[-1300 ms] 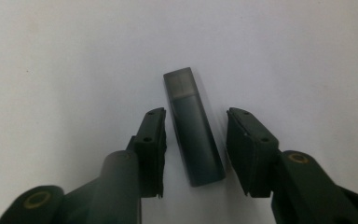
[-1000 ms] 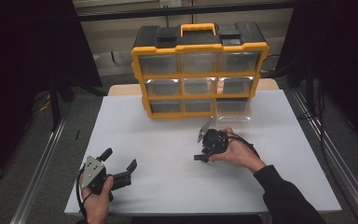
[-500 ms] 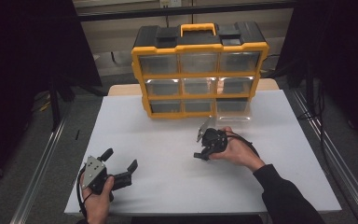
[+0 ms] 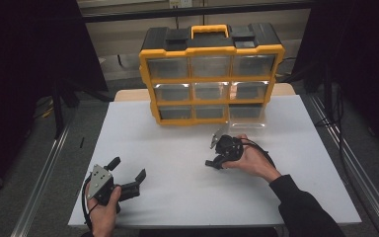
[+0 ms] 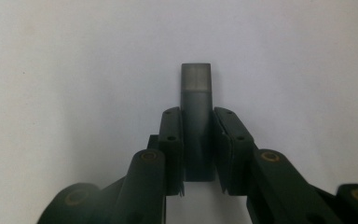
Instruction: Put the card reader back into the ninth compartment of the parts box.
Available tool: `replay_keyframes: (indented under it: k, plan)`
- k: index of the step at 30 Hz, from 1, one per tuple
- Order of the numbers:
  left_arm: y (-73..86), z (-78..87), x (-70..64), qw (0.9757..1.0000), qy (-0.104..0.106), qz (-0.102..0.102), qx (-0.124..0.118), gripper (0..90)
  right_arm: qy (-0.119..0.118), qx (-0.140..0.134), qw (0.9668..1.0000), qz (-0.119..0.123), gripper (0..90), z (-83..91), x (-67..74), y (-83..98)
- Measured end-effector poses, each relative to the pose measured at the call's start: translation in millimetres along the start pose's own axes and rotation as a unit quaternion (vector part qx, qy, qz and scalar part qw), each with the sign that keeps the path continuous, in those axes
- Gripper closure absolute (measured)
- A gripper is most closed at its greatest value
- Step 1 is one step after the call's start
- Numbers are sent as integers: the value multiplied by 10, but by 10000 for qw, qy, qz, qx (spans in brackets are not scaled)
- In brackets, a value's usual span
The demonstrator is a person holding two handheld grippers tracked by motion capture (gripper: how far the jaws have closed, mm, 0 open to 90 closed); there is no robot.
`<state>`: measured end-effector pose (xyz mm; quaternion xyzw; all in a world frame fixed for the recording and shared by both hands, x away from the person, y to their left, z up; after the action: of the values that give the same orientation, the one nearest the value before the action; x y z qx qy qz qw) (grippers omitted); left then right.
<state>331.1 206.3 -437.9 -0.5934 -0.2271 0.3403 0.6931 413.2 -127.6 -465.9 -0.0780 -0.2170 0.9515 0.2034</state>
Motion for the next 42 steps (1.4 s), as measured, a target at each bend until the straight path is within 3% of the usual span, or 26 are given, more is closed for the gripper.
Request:
replay_keyframes:
  k: [7, 13, 19, 30, 42]
  plan:
    - [-3, 3, 2, 10000, 6, 17, -16, 15, -17, -348, 9993, -122, 741, 116, -39, 10]
    - [-9, 5, -1, 10000, -5, 37, -56, 15, -25, -400, 9990, -196, 740, 130, -18, 25]
    - [-14, 22, 3, 10000, 3, -4, -46, 15, -9, -665, 9977, -139, 740, 176, 7, 16]
    - [-20, 29, 2, 10000, 17, 30, -58, 15, 17, -891, 9954, -349, 740, 252, 23, 106]
    - [-26, 34, 2, 10000, 14, 19, -80, 15, 269, -1224, 9905, -565, 740, 378, -21, 158]
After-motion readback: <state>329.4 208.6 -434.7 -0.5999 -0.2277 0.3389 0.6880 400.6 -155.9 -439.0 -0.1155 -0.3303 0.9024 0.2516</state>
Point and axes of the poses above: each handheld gripper's, and its own axes: z roughly backward along the jaws, y roughly out of its underside, x roughly to its left, the point moved 4 cm from there along -z, roughly forward along the jaws, and after that the axes turned 9 degrees about y, right-handed, at the moved point
